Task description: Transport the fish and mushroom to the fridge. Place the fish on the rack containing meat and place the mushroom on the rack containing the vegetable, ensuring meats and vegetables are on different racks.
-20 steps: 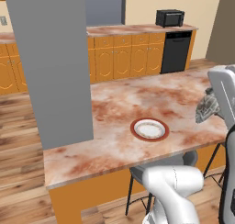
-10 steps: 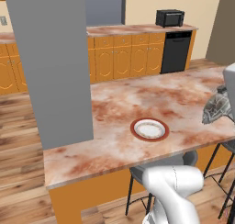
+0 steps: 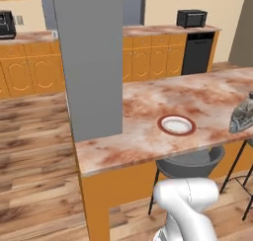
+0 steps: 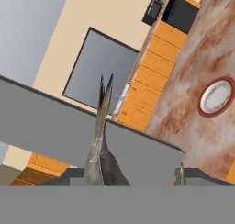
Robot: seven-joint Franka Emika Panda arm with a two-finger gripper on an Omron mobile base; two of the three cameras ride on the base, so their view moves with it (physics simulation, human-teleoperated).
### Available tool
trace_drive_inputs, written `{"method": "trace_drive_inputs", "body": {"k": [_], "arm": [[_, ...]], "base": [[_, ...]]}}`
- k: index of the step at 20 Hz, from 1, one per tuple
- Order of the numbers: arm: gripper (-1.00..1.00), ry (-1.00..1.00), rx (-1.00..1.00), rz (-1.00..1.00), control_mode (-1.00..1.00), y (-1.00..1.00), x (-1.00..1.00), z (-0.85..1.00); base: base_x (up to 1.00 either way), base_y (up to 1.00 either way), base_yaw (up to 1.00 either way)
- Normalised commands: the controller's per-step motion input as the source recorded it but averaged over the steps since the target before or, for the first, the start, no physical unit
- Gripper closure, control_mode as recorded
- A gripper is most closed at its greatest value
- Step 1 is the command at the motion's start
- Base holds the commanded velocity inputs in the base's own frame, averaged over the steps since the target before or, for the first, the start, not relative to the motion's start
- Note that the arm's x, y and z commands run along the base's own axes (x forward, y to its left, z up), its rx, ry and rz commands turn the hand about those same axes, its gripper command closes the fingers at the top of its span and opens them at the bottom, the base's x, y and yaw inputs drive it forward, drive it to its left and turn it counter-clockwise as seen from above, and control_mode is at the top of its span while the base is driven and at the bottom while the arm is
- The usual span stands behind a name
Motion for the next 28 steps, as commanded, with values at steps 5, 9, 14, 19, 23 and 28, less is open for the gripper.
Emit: {"method": "trace_drive_inputs", "body": {"k": [5,9,14,19,23,28], "arm": [[1.0,0.0,0.0,0.0,1.0,0.0,0.0,0.0],[1.0,0.0,0.0,0.0,1.0,0.0,0.0,0.0],[1.0,0.0,0.0,0.0,1.0,0.0,0.0,0.0],[1.0,0.0,0.0,0.0,1.0,0.0,0.0,0.0],[1.0,0.0,0.0,0.0,1.0,0.0,0.0,0.0],[1.0,0.0,0.0,0.0,1.0,0.0,0.0,0.0]], "base": [[-0.48,1.0,0.4],[-0.21,1.0,0.5],[0.15,1.0,0.52],[0.95,0.45,0.38],[1.0,0.0,0.11],[1.0,-0.1,0.0]]}}
